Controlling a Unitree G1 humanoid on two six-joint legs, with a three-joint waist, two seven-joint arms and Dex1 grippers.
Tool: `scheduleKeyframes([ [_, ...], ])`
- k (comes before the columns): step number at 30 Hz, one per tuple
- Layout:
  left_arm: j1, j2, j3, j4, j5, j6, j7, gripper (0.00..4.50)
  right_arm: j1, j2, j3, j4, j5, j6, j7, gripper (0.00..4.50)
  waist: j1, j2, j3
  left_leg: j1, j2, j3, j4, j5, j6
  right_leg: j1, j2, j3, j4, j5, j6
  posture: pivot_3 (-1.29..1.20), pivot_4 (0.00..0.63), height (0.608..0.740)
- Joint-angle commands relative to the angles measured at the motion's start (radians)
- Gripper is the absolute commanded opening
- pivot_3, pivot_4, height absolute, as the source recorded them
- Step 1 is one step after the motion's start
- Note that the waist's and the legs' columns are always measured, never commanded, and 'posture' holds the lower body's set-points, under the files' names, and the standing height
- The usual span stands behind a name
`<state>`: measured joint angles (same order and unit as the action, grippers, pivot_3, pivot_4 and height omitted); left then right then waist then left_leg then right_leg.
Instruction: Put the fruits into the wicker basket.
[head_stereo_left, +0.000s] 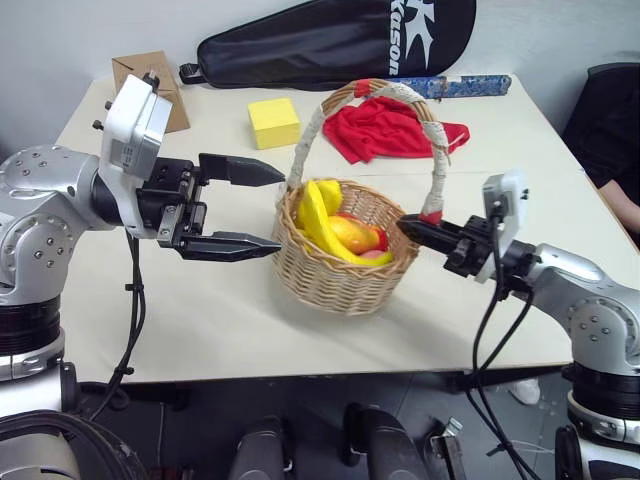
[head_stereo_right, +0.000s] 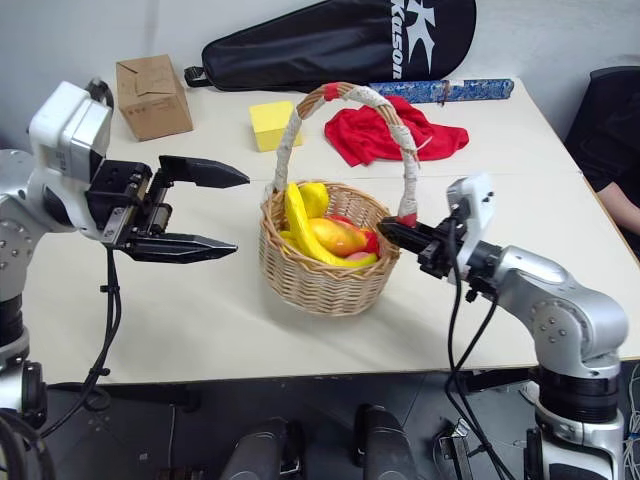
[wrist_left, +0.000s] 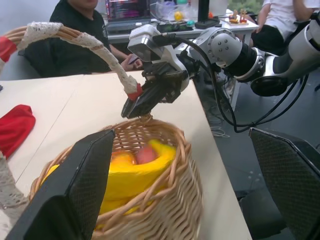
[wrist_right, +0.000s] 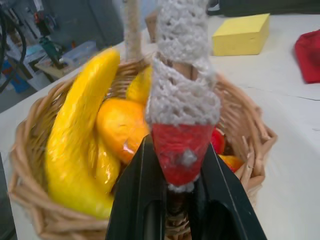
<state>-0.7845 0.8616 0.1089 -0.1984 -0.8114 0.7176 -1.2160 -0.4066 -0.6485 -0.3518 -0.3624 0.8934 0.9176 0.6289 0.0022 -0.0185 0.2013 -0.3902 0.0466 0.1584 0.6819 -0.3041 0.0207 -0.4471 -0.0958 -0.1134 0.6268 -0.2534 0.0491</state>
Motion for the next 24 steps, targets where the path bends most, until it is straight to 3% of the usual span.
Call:
scheduleKeyframes([
  [1, -0.031, -0.009, 0.009, 0.013, -0.003, -0.012, -0.009, 4.5, 0.013, -0.094, -0.174, 0.002, -0.004, -0.078, 0.019, 0.19, 0.0, 0.0, 0.0, 0.0, 0.0, 0.0, 0.0, 0.0, 0.0, 0.0, 0.0, 0.0, 0.0, 0.0, 0.0, 0.0, 0.15, 0.74],
  [6, -0.039, -0.03, -0.002, 0.038, 0.004, -0.018, -0.024, 4.5, 0.044, -0.195, -0.268, 0.175, -0.191, -0.258, -0.012, 0.19, -0.003, 0.0, 0.0, 0.0, 0.0, 0.001, 0.0, 0.0, 0.0, 0.001, 0.001, 0.0, -0.001, 0.0, 0.0, 0.0, 0.15, 0.74],
  [14, -0.062, -0.06, -0.023, 0.073, 0.031, -0.034, -0.033, 4.5, 0.092, -0.122, -0.133, 0.329, -0.411, -0.474, -0.043, 0.19, -0.019, 0.0, 0.0, 0.003, 0.001, 0.003, -0.002, 0.001, -0.002, 0.0, 0.002, 0.003, 0.0, 0.0, 0.0, 0.0, 0.15, 0.74],
  [19, -0.07, -0.061, -0.024, 0.089, 0.036, -0.035, -0.042, 4.5, 0.153, -0.086, -0.143, 0.329, -0.4, -0.463, -0.031, 1.8, -0.018, 0.001, 0.0, 0.003, 0.001, 0.003, -0.002, 0.001, -0.002, 0.0, 0.001, 0.004, 0.0, 0.0, 0.001, 0.0, 0.15, 0.74],
  [24, -0.071, -0.058, -0.024, 0.131, 0.053, -0.047, -0.057, 4.5, 0.267, -0.165, -0.303, 0.245, -0.293, -0.364, 0.049, 3.38, -0.008, 0.001, 0.0, 0.003, 0.001, 0.003, -0.001, 0.001, -0.002, 0.001, 0.002, 0.003, 0.0, 0.0, 0.001, 0.0, 0.15, 0.74],
])
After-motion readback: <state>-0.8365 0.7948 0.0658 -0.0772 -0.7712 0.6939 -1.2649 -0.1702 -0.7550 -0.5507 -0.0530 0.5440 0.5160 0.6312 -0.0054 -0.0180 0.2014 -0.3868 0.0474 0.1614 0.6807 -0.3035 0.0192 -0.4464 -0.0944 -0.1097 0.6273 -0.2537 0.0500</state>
